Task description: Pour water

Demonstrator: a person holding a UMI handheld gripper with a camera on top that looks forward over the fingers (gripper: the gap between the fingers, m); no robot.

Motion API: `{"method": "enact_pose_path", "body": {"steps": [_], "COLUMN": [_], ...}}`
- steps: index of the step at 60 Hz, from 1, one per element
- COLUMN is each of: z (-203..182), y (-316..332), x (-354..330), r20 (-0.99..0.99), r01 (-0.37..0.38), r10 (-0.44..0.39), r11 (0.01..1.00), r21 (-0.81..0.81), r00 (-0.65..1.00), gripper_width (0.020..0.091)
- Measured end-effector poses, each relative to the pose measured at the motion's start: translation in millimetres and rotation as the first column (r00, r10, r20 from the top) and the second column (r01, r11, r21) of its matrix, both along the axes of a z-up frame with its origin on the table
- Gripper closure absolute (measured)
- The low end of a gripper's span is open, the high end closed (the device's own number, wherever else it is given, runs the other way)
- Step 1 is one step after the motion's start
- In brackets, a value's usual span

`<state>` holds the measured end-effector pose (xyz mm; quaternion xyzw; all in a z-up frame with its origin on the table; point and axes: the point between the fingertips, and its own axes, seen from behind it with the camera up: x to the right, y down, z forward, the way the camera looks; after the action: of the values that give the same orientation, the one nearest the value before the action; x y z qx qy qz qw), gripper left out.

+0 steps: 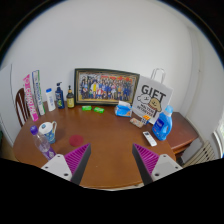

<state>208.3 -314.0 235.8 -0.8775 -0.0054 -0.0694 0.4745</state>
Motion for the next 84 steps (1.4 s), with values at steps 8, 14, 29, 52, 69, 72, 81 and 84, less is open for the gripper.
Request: {"method": "enact_pose_path", "body": {"steps": [8,14,29,52,69,72,81,84], "z": [-15.1,-40.3,-104.7,-142.8,-162.4,-162.1,-150.0,-137.8], "y": [-4.9,-10.9,-27.9,37.4,75.9,75.7,76.2,78.0], "x": [-18.3,-49.7,-156.1,-265.1,-272.3,-270.9,-266.3,-263.0], "r20": [-0.002,-0.013,-0.061,-0.134,-0.095,-0.087,-0.066,-0.026], "r01": [0.01,0.012,-0.08,-0.133,-0.121,-0.117,-0.079,-0.084], "r10": [-0.01,-0.012,0.077,0.153,0.147,0.142,0.098,0.093], "r11": [1.0,0.999,0.996,0.98,0.965,0.963,0.968,0.967], "r21": [-0.014,-0.032,-0.04,0.147,0.234,0.244,0.238,0.24], "r00": [1.0,1.0,0.995,0.979,0.985,0.986,0.993,0.995], "gripper_width": [0.0253,0.0252,0.0247,0.0248,0.0614,0.0654,0.0756,0.0755]}}
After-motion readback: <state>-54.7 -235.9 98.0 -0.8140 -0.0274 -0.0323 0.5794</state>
